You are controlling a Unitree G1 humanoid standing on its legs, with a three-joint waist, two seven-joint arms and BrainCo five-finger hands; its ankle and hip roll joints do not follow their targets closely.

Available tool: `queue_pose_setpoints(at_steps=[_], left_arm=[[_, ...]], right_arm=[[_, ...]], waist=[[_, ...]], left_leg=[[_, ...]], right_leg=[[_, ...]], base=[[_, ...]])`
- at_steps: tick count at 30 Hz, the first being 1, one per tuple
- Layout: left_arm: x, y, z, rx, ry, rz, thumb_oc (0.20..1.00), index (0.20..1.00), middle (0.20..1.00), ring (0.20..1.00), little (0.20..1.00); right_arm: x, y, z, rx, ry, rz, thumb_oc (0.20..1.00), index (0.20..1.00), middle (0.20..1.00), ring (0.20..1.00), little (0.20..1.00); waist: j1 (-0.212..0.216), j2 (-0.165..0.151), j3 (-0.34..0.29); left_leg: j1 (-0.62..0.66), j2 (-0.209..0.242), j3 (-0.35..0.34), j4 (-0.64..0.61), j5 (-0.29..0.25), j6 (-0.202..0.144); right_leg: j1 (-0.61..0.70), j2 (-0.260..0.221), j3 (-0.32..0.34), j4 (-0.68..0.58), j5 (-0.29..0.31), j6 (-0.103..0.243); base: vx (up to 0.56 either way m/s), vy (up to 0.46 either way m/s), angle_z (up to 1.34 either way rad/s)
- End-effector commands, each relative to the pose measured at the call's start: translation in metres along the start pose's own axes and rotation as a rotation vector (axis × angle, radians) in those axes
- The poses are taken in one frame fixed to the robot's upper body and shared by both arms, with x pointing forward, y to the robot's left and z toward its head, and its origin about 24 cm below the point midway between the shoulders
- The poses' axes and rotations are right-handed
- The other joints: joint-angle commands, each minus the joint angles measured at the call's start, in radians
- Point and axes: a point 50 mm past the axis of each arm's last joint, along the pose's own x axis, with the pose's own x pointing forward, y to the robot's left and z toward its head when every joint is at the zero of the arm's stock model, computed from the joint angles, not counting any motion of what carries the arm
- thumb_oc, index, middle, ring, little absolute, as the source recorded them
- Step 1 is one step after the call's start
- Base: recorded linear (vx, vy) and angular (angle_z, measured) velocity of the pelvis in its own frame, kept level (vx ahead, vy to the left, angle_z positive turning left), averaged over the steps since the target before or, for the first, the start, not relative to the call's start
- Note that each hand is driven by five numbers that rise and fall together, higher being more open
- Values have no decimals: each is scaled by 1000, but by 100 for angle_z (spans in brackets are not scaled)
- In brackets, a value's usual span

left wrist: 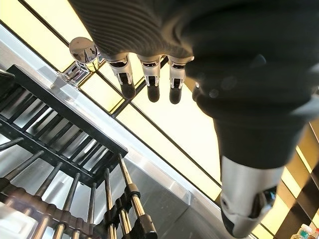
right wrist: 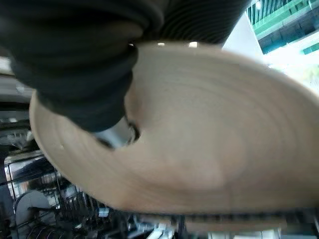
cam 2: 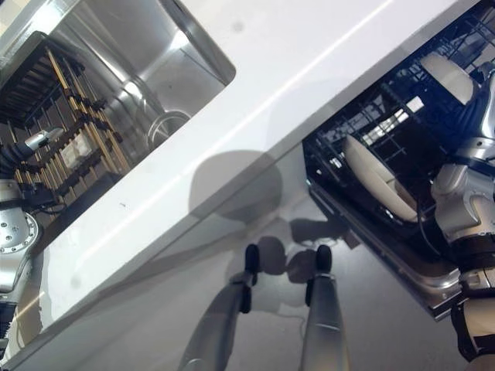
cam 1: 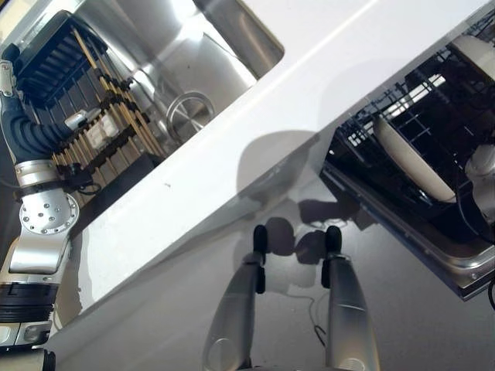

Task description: Pick up plates and place into dishwasher.

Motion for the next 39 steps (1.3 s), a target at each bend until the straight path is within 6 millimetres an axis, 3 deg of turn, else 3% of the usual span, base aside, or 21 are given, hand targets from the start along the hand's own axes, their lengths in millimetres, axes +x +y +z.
queue_pose_setpoints(at_steps=[1, 10, 29, 39], left_arm=[[-41, -41, -30, -123, 167, -18, 1000, 1000, 1000, 1000, 1000], [-45, -34, -34, -135, 194, -25, 1000, 1000, 1000, 1000, 1000], [-53, -27, -48, -127, 265, -41, 1000, 1000, 1000, 1000, 1000], [-70, -27, -59, -127, 301, -48, 1000, 1000, 1000, 1000, 1000]], right_arm=[[9, -1, 14, 59, -6, -16, 1000, 1000, 1000, 1000, 1000], [4, 0, 3, 50, 19, 7, 1000, 1000, 1000, 1000, 1000], [-10, 8, -16, 47, 66, 86, 1000, 1000, 1000, 1000, 1000], [-15, -20, 12, 226, -78, -242, 1000, 1000, 1000, 1000, 1000]], waist=[[-6, -41, 78], [-11, -48, 65], [-13, -97, -18], [-25, -109, -60]], left_leg=[[-67, -86, 22, 23, 13, 79], [-17, -83, 32, 8, 9, 76], [83, -65, 47, -32, -5, 73], [140, -59, 51, -52, -21, 75]], right_leg=[[18, 37, -121, -53, -9, -21], [71, 40, -123, -82, -1, -23], [200, 53, -123, -213, 44, -16], [263, 63, -104, -264, 54, -6]], base=[[0, 0, 0], [-16, 17, -1], [-2, 3, 0], [8, 16, -1]])
